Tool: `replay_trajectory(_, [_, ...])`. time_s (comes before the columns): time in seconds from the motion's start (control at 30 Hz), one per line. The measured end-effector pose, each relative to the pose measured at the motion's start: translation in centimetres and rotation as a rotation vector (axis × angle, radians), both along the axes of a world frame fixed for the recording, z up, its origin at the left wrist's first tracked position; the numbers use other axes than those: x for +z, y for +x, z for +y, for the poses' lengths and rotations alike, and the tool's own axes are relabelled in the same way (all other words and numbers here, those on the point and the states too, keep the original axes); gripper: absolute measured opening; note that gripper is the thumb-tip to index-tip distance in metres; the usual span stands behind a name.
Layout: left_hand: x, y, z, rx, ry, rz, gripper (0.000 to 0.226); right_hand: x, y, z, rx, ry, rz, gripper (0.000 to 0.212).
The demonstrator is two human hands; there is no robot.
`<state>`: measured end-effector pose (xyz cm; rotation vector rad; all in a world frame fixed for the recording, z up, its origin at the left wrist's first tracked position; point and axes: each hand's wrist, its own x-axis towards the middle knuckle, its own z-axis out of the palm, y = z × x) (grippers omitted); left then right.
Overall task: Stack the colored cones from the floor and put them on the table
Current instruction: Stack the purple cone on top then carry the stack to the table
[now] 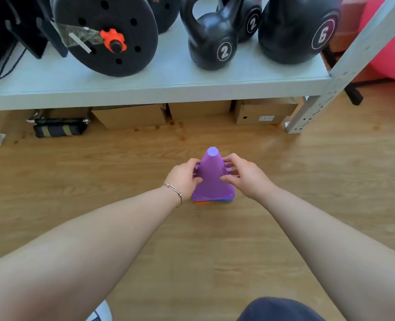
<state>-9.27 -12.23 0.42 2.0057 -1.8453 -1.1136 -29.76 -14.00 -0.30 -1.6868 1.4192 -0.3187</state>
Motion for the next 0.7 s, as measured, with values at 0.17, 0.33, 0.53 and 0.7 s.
replay_trajectory(0.17, [-1.7,-0.2,-0.7,0.027,0.034,0.022,0.047,-1.4,0.0,-0.3,0.000,0.007,0.018,0.044])
replay_trajectory(0.33, [-3.0,-0.2,-0.4,0.056,0.038,0.027,0.047,-2.1,0.0,0.1,-0.017,0.014,0.010,0.049])
replay_trajectory(0.53, [-3.6,0.0,-0.7,0.051,0.049,0.037,0.050,-2.3,0.3,0.1,-0.002,0.011,0.022,0.052])
replay_trajectory(0.7, [-4.0,0.4,-0.8,0.067,0.053,0.068,0.048,-1.8,0.3,-0.9,0.064,0.055,0.092,0.051])
